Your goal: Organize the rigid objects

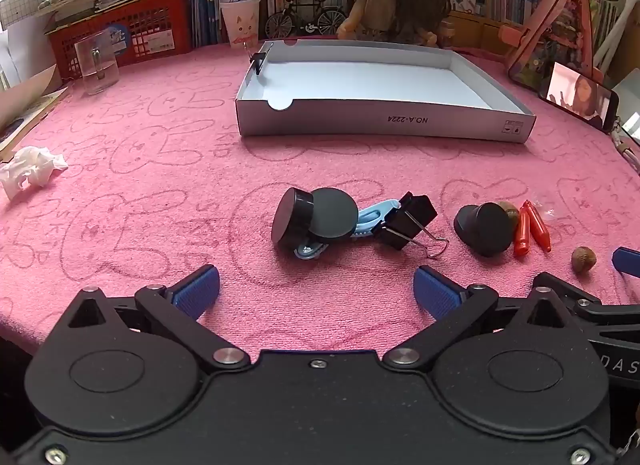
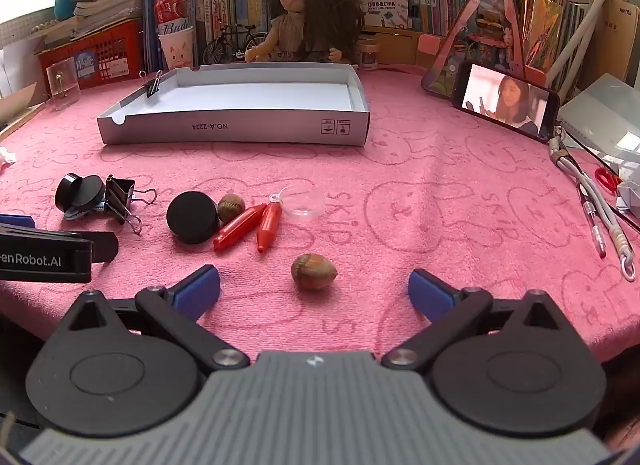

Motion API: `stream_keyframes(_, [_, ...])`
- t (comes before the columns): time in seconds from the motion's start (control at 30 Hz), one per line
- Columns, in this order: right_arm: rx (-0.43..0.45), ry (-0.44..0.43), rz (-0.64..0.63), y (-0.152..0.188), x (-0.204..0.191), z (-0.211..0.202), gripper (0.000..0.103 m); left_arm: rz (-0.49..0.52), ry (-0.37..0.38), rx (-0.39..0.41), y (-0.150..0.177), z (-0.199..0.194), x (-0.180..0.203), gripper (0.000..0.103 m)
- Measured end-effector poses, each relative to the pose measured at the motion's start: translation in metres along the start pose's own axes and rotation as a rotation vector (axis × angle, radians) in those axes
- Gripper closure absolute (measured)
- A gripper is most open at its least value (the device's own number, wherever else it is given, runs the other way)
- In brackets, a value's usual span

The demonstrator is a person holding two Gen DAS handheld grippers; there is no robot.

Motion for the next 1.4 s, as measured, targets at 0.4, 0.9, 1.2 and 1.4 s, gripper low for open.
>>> stream_keyframes(0.4, [0.0, 0.0, 0.0, 0.0, -0.0004, -0.0004, 0.0, 0.004, -0.004, 0.003, -0.0001, 0.0, 0.0, 0.0])
stream_keyframes(0.9, [0.001, 0.0, -0.001, 0.0001, -0.0005, 0.0, 0.0, 0.003, -0.004, 0.005, -0.0001, 0.0, 0.0, 0.0])
stream_keyframes(1.2, [0.001, 0.0, -0.001, 0.0001, -0.0005, 0.0004, 0.0, 0.003, -0.004, 0.005, -0.0001, 0.0, 0.0, 0.0])
stream_keyframes(1.4, [0.002, 0.0, -0.001, 0.0001, -0.0005, 0.0004, 0.0, 0.003, -0.004, 0.006, -0.0001, 0.0, 0.0, 0.0])
Point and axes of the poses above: each gripper's, at about its wrist camera, not at the fingertips, and z roughly the way its jaws point, x to its right, y to its underside, the point moved 4 cm from there along z, roughly the way its jaws point, and after that the axes turned 11 degrees about -y, right-handed, at the moved point
